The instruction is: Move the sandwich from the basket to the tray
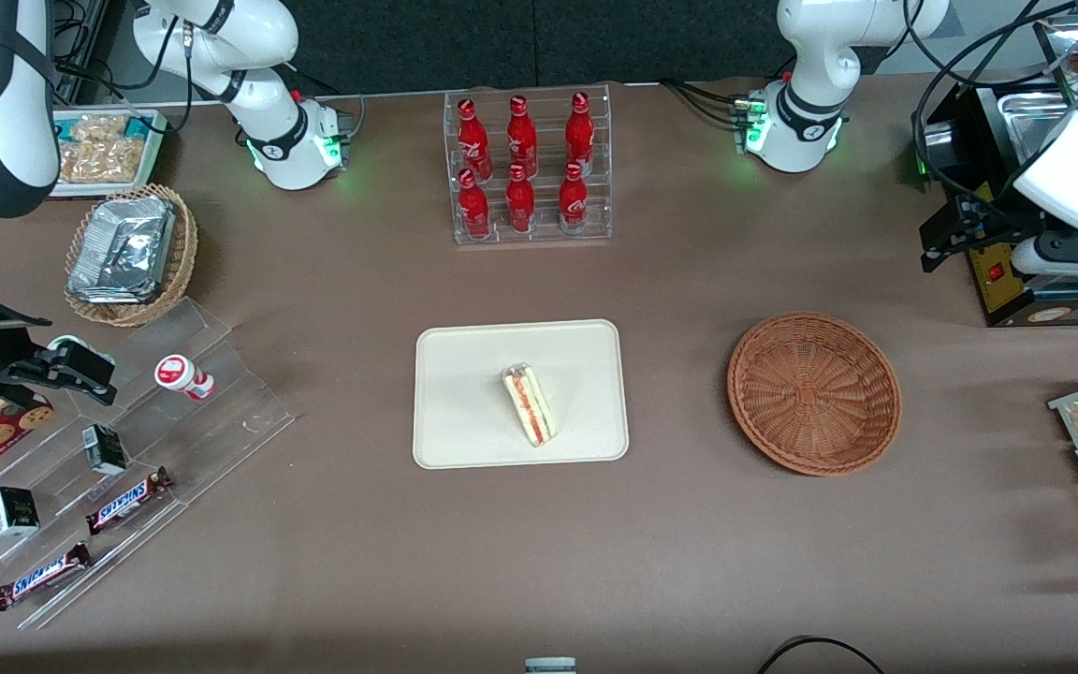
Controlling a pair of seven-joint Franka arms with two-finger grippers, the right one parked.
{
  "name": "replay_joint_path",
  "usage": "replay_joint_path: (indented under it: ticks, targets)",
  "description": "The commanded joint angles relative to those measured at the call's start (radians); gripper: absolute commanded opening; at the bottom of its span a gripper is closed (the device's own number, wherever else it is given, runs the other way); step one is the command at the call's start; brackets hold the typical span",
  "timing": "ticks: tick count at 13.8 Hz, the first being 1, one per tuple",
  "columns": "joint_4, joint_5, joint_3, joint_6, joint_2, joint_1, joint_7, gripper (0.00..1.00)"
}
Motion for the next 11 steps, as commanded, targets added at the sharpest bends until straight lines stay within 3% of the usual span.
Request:
replay_joint_path:
  ticks: [1, 11]
  targets:
    - [0.046, 0.015, -0.007, -0.042, 0.02, 0.004, -0.003, 1.0]
    - [0.063, 0.007, -0.006, -0.093, 0.02, 0.006, -0.003, 1.0]
